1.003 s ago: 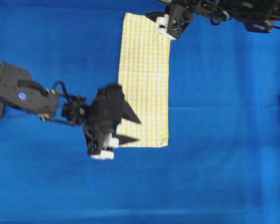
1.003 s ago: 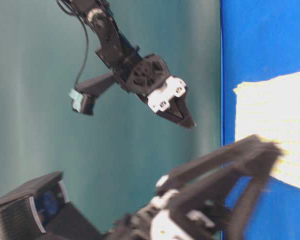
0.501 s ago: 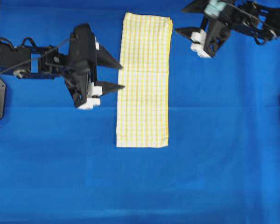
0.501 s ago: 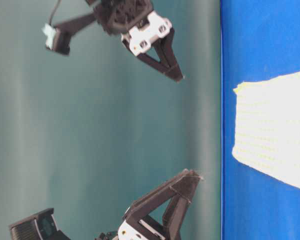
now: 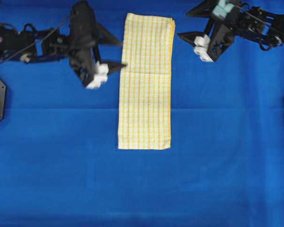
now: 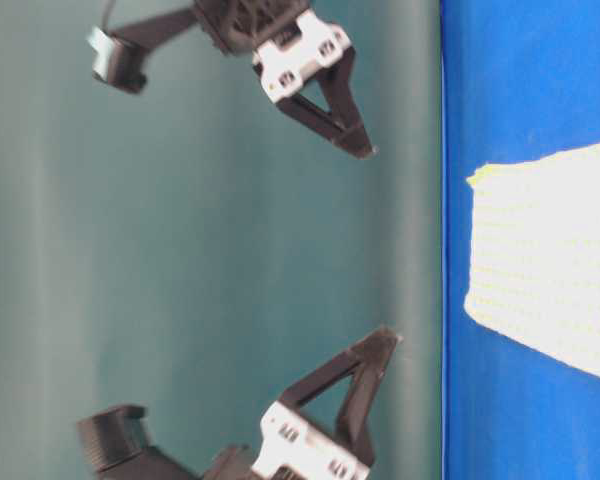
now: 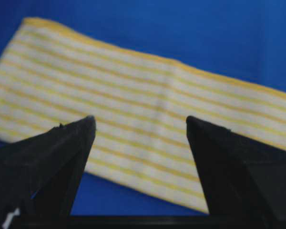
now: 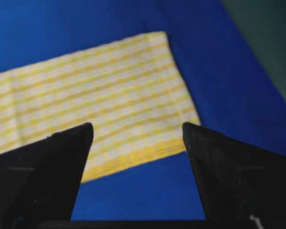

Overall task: Fold the yellow towel.
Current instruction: 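Grasp the far corners of the vertical strip with both grippers, then fold the far end toward the near end, laying it over the strip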

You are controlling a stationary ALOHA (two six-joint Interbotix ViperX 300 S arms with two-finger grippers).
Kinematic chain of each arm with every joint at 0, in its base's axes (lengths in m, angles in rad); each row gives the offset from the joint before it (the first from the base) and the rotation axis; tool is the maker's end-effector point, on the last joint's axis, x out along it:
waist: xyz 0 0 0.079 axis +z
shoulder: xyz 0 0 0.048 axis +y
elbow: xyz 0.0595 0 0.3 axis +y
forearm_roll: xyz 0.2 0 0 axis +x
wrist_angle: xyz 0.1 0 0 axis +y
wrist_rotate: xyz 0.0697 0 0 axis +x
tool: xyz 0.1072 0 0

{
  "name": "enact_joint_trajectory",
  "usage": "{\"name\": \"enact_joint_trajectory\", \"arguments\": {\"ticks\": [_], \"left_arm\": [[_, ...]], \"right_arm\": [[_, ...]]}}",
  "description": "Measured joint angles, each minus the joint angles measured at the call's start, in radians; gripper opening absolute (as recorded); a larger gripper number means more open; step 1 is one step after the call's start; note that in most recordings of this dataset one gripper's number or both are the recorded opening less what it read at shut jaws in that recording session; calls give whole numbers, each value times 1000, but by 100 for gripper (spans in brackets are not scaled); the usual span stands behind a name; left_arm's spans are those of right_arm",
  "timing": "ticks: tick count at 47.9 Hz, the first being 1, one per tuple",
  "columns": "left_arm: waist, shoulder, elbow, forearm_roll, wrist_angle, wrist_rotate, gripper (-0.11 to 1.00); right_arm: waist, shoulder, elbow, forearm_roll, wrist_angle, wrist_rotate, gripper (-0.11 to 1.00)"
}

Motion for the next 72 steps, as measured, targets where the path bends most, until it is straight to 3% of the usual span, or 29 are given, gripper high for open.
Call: {"name": "enact_joint_trajectory", "arguments": {"ticks": [10, 22, 38, 48, 53, 59, 66, 69, 72], "left_arm": [[133, 110, -5, 2, -107, -2, 87], [245, 242, -52, 0, -172, -2, 87], [262, 436, -153, 0, -219, -2, 87], [278, 476, -184, -3, -222, -2, 85], [279, 477, -189, -5, -222, -2, 75], [281, 477, -189, -6, -224, -2, 43], [275, 480, -190, -5, -221, -5, 9], [270, 483, -192, -6, -221, -3, 5], [268, 486, -192, -5, -222, -3, 5]], "right_arm": [[-46, 164, -71, 25, -21, 2, 79], [-95, 342, -152, 80, -66, 2, 79], [-106, 431, -192, 115, -81, 2, 79], [-103, 445, -192, 156, -95, 2, 78], [-100, 445, -192, 176, -100, 2, 76], [-91, 448, -192, 183, -103, 0, 65], [-80, 449, -192, 181, -104, -3, 26], [-72, 449, -193, 178, -104, -8, 10], [-71, 448, -193, 167, -104, -8, 4]]}}
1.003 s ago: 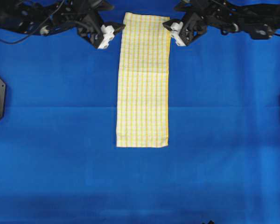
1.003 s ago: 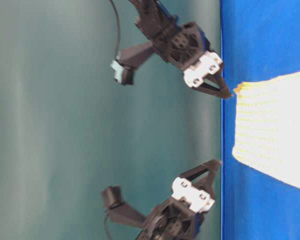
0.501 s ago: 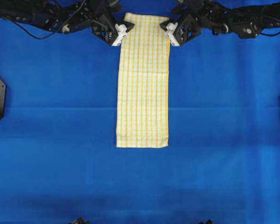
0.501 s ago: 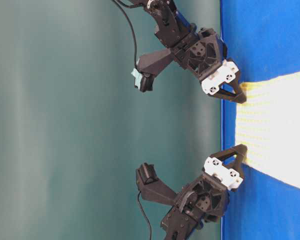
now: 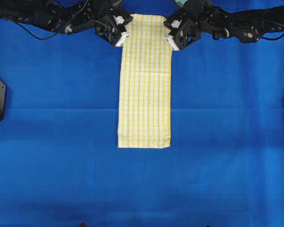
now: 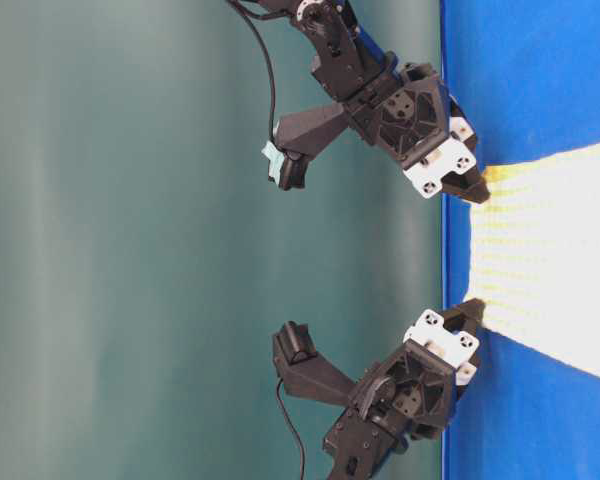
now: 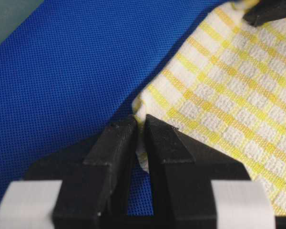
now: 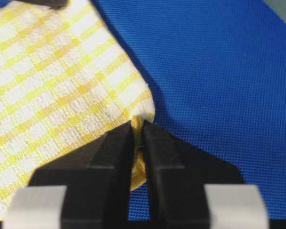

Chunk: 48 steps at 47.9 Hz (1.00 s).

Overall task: Fold the yellow towel.
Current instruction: 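Fold the far end toward the near end, laying it over the strip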

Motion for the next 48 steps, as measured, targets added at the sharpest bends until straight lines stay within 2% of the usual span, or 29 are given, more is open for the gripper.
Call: {"name": "enact_joint_trajectory", "arguments": {"ticks": [24, 39, 48], "left_arm": [[-5, -44, 0, -2, 34, 12, 5], [2, -97, 5, 0, 60, 12, 5], [-26, -120, 28, -2, 66, 5, 5]], "right_arm": [[-6, -3, -9, -9, -14, -14, 4], [-14, -52, -11, -11, -11, -29, 4], [-5, -87, 11, -9, 2, -29, 4]]}}
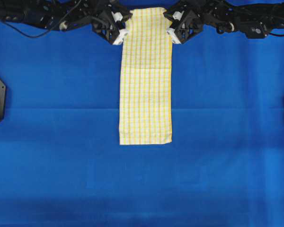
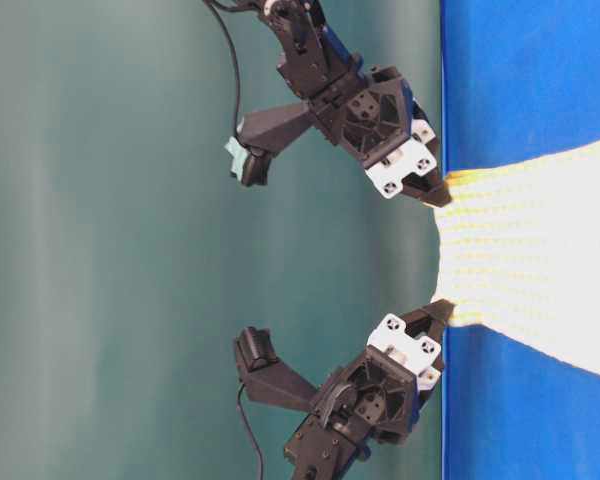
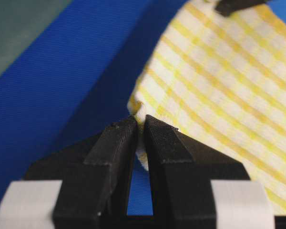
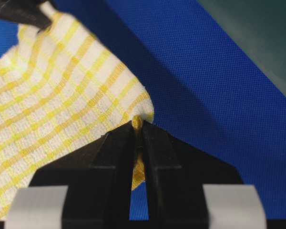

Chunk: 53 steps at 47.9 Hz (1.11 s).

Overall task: Fold the yellow towel.
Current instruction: 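Fold the far end toward the near end, laying it over the strip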

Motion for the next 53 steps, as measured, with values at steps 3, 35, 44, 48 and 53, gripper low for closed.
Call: {"name": "enact_joint_trajectory", "arguments": {"ticks": [3, 35, 44, 48, 53], "left_arm": [[-21, -21, 17, 0, 0, -3, 5], [-324, -258, 198, 0, -8, -172, 5], [-417, -259, 218, 0, -51, -199, 5], [-462, -259, 225, 0, -72, -199, 5], [-514, -259, 232, -2, -95, -199, 5]], "right_arm": [[14, -18, 20, -2, 0, 0, 4], [301, -201, 207, 87, -28, 23, 4], [379, -202, 219, 129, -26, 23, 4], [410, -202, 221, 144, -26, 23, 4], [449, -202, 221, 161, -28, 23, 4]]}}
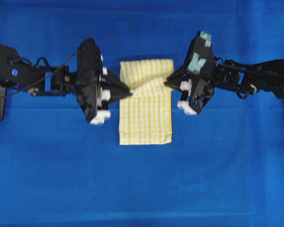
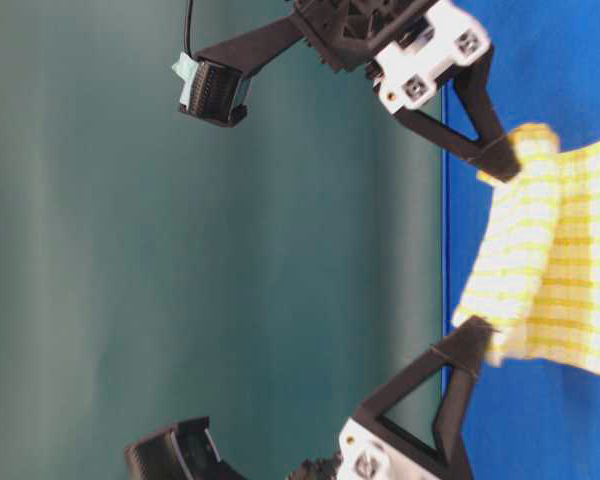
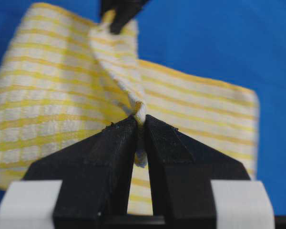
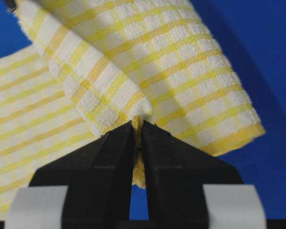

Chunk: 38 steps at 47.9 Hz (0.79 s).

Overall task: Fold the yellow towel.
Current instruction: 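Fold the far end toward the near end, laying it over the strip, then open both grippers and release the folded towel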

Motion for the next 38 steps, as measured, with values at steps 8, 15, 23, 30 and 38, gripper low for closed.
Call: {"name": "enact_joint_trajectory", "arguments": {"ticks": [8, 15, 23, 30, 38], "left_arm": [[-71, 0, 6, -8, -21, 0, 5], [-115, 0, 11, -8, -25, 0, 5], [-147, 3, 25, -8, -26, 0, 5], [-161, 14, 46, -9, -34, 2, 5], [-169, 32, 57, -11, -66, 2, 5]], "right_arm": [[66, -2, 0, 26, 0, 0, 4], [115, -2, 0, 43, 0, 0, 4], [149, -2, 0, 52, 0, 0, 4], [164, -2, -2, 55, -2, 0, 4], [181, -2, -3, 63, -3, 0, 4]]}}
